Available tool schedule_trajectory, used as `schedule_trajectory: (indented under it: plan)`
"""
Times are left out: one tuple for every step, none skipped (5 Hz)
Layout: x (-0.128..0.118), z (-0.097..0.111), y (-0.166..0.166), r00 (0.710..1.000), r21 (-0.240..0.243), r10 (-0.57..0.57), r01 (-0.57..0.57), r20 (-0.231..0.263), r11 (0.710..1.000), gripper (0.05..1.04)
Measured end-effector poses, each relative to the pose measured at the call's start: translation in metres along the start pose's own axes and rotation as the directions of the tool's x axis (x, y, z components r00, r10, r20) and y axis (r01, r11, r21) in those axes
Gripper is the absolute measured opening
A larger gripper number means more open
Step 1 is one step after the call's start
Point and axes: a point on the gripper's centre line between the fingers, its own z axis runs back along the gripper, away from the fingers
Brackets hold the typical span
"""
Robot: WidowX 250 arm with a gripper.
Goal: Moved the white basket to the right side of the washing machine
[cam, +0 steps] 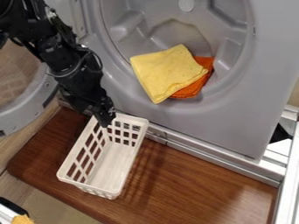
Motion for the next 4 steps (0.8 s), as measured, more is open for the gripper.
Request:
schedule_trajectory:
  plan:
    - [-0.004, -0.006, -0.002, 1.000, -0.013, 0.007, -0.007, -0.018, 1.000, 1.000]
    - [-0.012, -0.018, 0.011, 0.998, 0.007, 0.061, -0.061, -0.021, 0.998, 1.000]
    - [-0.026, -0.031, 0.027, 0.993, 0.055, 0.101, -0.097, -0.063, 0.994, 1.000]
    - [-0.041, -0.039, 0.039, 0.984, 0.084, 0.150, -0.142, -0.096, 0.986, 1.000]
